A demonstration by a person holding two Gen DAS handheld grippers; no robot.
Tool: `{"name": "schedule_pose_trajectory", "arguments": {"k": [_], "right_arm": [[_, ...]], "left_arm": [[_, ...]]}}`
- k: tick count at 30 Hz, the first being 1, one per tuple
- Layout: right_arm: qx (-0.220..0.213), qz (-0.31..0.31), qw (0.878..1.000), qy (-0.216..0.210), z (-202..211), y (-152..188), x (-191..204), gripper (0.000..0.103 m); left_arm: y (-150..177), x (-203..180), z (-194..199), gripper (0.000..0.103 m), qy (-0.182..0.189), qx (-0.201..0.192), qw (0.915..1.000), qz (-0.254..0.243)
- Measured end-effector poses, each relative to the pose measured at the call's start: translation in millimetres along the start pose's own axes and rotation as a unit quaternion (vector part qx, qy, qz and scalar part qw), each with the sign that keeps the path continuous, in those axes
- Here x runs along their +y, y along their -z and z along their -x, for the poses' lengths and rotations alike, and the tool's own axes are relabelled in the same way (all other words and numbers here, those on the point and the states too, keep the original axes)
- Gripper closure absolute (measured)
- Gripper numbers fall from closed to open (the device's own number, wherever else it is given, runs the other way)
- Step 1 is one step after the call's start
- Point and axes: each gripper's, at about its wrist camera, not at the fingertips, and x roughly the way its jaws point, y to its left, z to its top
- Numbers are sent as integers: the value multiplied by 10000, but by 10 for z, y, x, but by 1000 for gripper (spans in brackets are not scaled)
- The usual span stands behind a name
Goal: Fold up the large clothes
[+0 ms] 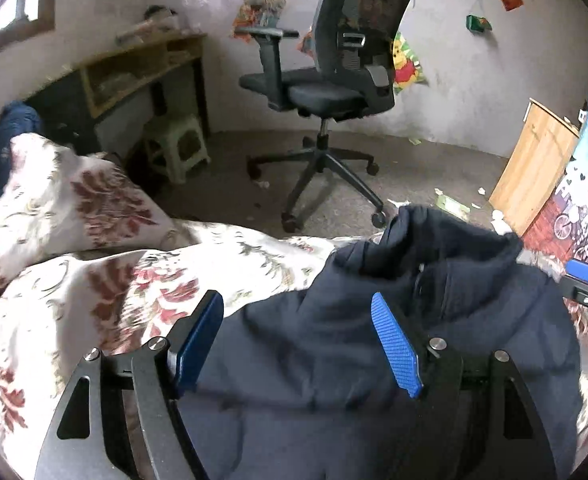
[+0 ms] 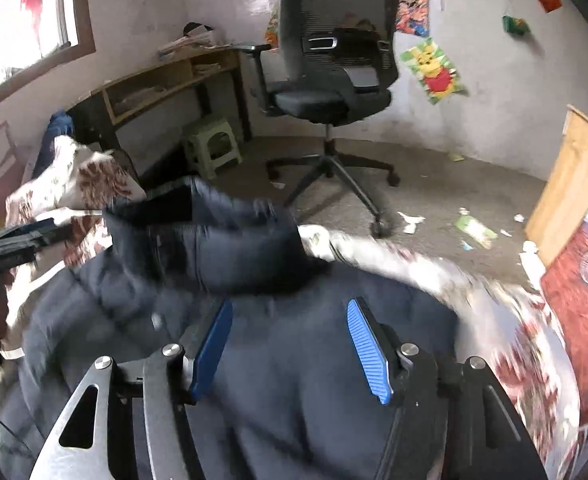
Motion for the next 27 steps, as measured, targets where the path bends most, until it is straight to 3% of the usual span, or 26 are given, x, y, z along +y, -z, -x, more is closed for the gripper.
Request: {"name": "schedule_pose_trajectory", "arguments": {"k": [5,10,12,13,15,20,27], "right_arm": [[224,-69,9997,96,-387,-434,69,45],[424,252,9987,127,-630,-496,220,53],[399,361,9983,220,-688,-472,274,56],[360,396,9982,288,-693,-453,286,61],[249,319,9991,140,-655,-414,266,97],[237,405,9988,-140,-479,-215,182,101],[796,649,9940,-386,-559,246,202,101]], "left_arm": [[-203,-114,-308,35,-282,328,9991,-50],[-186,-226,-425,88,2,523,9986,-105],[-182,-269,-406,95,-78,415,9990,-167],[-173,-263,-384,97,-25,365,9992,-148],[-159,-205,-320,98,163,274,9995,-18],[-7,-79,-92,99,620,234,9977,-107],[446,-36,-167,100,582,669,9943,-589]]}}
